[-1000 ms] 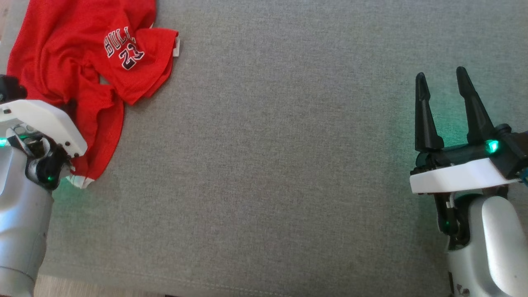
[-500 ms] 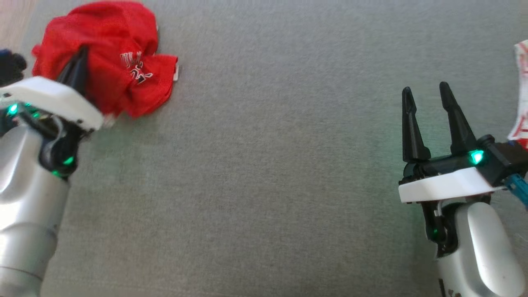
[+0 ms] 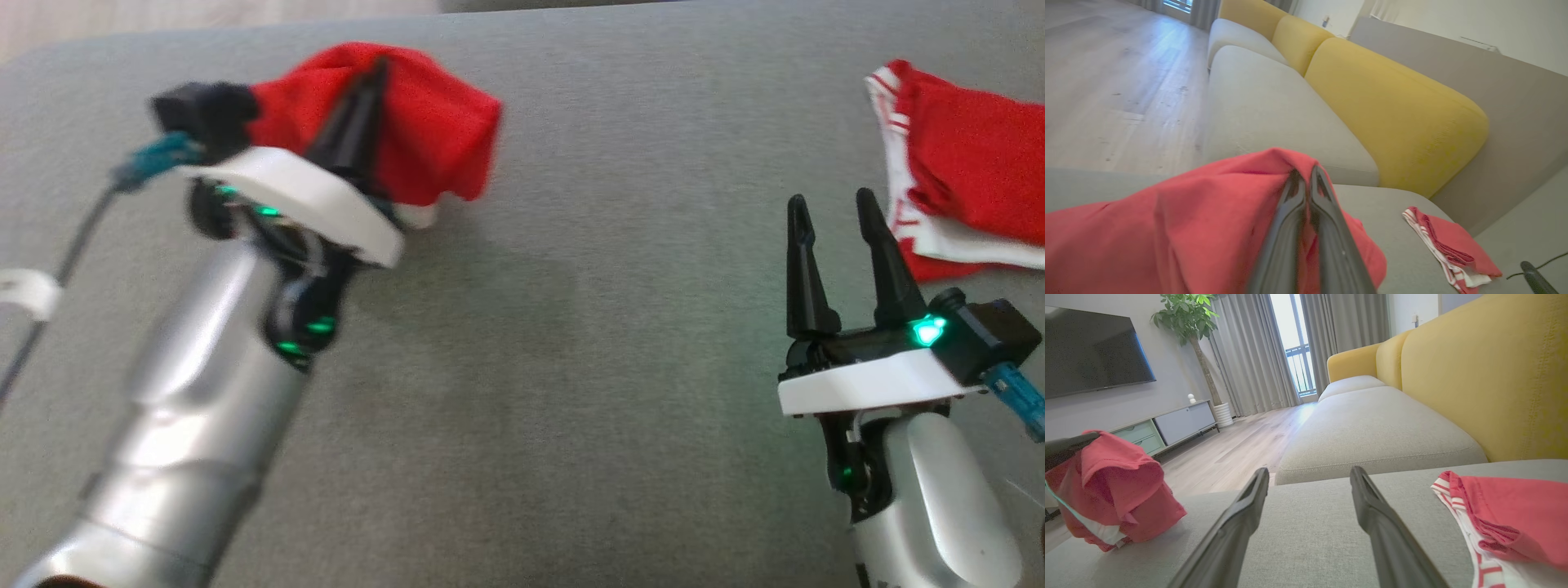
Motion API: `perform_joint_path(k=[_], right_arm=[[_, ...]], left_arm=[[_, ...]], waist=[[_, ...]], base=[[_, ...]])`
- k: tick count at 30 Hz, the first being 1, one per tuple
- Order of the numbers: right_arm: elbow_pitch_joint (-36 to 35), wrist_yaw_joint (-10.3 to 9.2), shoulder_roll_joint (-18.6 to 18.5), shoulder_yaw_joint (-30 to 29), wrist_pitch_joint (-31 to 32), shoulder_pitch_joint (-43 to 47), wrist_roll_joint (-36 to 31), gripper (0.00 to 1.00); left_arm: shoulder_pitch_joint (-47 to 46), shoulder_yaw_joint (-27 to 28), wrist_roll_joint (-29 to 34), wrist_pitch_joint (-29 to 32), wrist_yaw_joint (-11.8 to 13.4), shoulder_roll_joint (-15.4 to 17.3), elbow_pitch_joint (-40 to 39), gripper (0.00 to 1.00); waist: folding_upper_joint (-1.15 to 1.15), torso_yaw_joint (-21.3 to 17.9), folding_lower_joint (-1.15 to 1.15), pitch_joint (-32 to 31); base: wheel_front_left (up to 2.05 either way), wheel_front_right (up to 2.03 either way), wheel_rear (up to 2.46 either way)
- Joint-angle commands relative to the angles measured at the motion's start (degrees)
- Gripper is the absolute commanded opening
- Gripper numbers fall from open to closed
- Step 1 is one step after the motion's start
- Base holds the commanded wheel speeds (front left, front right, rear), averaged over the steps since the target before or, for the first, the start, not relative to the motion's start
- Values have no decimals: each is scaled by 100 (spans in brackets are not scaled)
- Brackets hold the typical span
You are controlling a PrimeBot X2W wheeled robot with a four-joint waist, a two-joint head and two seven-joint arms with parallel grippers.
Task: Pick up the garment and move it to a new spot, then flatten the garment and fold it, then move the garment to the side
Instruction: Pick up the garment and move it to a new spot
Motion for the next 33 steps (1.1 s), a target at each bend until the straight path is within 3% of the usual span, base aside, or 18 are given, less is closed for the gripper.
perform_joint_path(k=[1, 11, 13, 21, 33], right_arm=[[-133, 39, -2, 161, -76, -18, 64, 100], [48, 39, -2, 262, -238, -76, 232, 100], [71, 39, -2, 271, -259, -81, 245, 100], [128, 39, -2, 172, -303, -106, 252, 100], [176, 39, -2, -41, -321, 50, 90, 100]], left_arm=[[-161, 95, 116, -76, 86, 8, -272, 0], [-255, -401, 406, -325, 403, -793, -423, 0], [-283, -511, 528, -364, 441, -824, -357, 100], [-223, -407, 749, -787, 515, -574, -122, 100], [776, 213, 909, -1764, 629, 553, -534, 100]], waist=[[0, -207, 1, -20], [0, -703, 1, 44], [0, -724, 1, 59], [0, -594, 1, 74], [0, 104, 1, -284]], base=[[0, 0, 0], [0, 0, 0], [0, 0, 0], [0, 0, 0], [0, 0, 0]])
